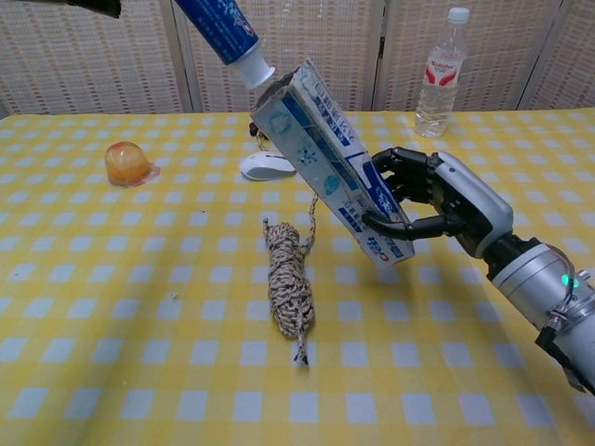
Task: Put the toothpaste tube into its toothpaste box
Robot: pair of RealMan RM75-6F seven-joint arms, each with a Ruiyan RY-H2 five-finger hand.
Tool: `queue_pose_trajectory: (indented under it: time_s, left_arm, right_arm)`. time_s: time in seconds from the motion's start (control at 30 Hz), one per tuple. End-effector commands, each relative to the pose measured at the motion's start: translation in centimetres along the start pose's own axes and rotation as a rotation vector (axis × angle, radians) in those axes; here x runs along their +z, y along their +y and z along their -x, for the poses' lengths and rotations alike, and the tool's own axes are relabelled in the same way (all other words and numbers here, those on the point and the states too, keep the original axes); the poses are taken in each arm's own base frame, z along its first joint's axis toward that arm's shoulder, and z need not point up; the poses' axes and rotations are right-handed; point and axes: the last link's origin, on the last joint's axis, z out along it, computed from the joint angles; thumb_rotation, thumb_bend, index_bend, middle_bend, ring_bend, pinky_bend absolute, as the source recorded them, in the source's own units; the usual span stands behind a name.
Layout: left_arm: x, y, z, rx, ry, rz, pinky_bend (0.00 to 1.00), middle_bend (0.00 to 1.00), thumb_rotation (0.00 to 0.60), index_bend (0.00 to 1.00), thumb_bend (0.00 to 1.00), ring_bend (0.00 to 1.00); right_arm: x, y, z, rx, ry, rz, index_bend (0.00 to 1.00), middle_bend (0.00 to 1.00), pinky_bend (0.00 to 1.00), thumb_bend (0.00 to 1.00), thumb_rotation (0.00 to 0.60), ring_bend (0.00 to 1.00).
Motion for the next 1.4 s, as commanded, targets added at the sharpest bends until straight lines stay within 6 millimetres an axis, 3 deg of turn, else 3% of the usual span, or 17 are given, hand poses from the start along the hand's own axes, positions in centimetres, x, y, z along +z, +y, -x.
queue_pose_trajectory:
  time_s: [0.03,0.27,0.83,1.4]
  left_arm:
    - [-0.1,0.0,0.2,0.005,0.000,0.000,1.00,1.00,0.600,0.90,0.47,1.00]
    - [-0.2,0.0,0.7,0.016,-0.002,-0.003,1.00,1.00,0.600,0.90,0.47,1.00]
    - [0.0,0.0,1.1,0.010,0.009,-0.005,1.00,1.00,0.600,0.90,0.47,1.00]
    - [0.1,0.3,0.7,-0.064,0.027,-0.002,1.00,1.00,0.600,0.90,0.47,1.00]
  right_arm:
    - [0.2,-0.1,0.3,0.006,-0.003,-0.005,0.49,0.38,0.47,0.29,0.600,0.43]
    - [0.9,-0.7,0.8,0.031,0.006,-0.026,0.49,0.38,0.47,0.29,0.600,0.44]
    - [1.0,-0.8,-0.5,0.071,0.059,-0.031,0.49,0.38,0.47,0.29,0.600,0.44]
    - [1.0,-0.9,0.6,0.197,0.059,-0.043,0.49,0.38,0.47,0.29,0.600,0.44]
